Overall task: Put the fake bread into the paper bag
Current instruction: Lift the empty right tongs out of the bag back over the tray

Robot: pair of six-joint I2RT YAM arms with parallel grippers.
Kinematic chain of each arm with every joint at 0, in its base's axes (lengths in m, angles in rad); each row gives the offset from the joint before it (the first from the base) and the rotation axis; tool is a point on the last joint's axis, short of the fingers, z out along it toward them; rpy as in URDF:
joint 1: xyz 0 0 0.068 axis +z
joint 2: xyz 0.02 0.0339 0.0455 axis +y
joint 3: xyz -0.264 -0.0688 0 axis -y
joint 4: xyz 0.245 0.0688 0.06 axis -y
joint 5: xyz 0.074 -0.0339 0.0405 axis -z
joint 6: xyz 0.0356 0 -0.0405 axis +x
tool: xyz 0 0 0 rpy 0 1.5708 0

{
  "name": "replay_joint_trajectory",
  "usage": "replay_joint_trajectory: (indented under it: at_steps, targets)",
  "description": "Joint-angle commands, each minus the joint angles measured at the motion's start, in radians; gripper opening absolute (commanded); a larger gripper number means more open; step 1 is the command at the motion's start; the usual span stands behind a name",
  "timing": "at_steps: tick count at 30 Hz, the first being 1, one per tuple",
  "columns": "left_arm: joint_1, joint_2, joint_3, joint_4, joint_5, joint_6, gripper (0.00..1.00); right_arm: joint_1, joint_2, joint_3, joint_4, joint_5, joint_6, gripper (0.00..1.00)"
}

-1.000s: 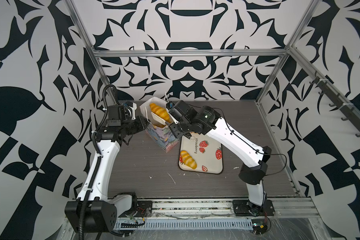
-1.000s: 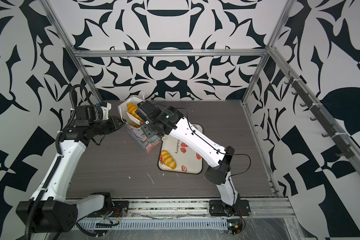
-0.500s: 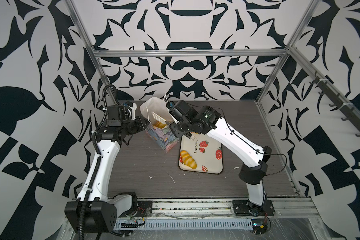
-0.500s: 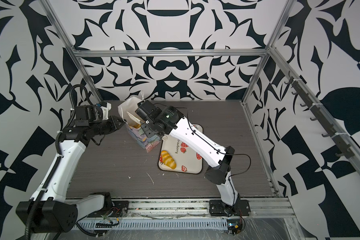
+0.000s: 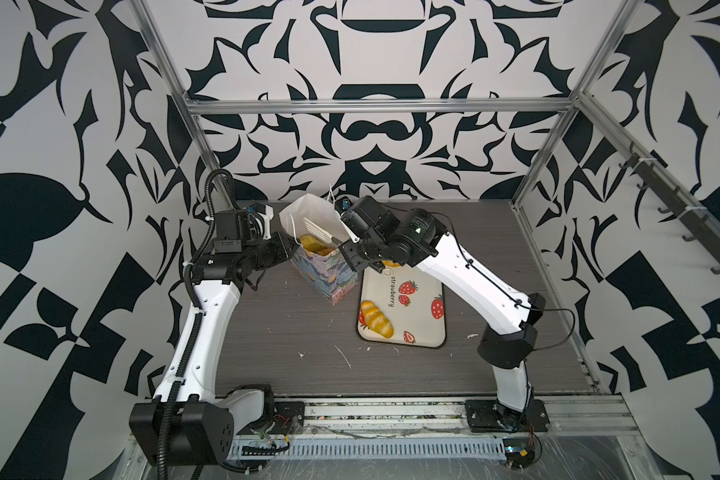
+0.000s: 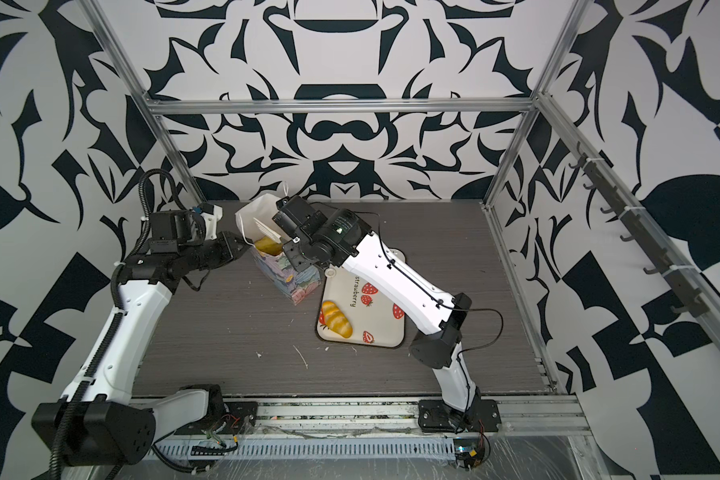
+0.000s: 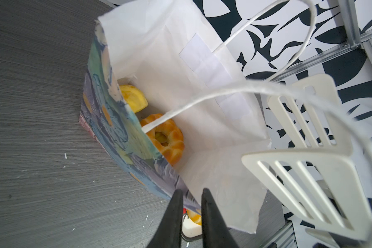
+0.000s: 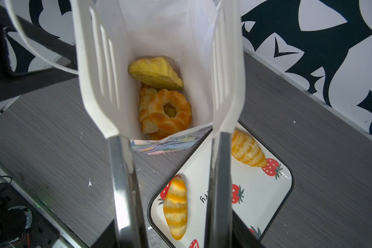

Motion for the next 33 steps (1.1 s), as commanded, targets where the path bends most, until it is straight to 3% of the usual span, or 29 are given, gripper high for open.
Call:
replay_joint_trajectory:
  at_steps: [1, 10, 19, 27, 33]
  targets:
    - [-0.003, -0.021, -0.014, -0.021, 0.002, 0.006, 0.2, -0.006, -0.053, 0.036, 0.025, 0.033, -0.01, 0.6]
    - [-0.003, -0.022, -0.018, -0.021, 0.0, 0.008, 0.2, -0.012, -0.104, -0.011, 0.028, 0.073, -0.011, 0.6]
    - [-0.003, -0.02, -0.016, -0.02, 0.002, 0.008, 0.2, -0.048, -0.238, -0.197, 0.084, 0.106, 0.0, 0.6]
    - [-0.003, -0.014, -0.013, -0.021, 0.002, 0.008, 0.2, -0.124, -0.376, -0.393, 0.136, 0.09, 0.023, 0.6]
    - [-0.003, -0.011, -0.01, -0.019, 0.003, 0.008, 0.2, -0.247, -0.468, -0.56, 0.169, 0.019, 0.037, 0.6]
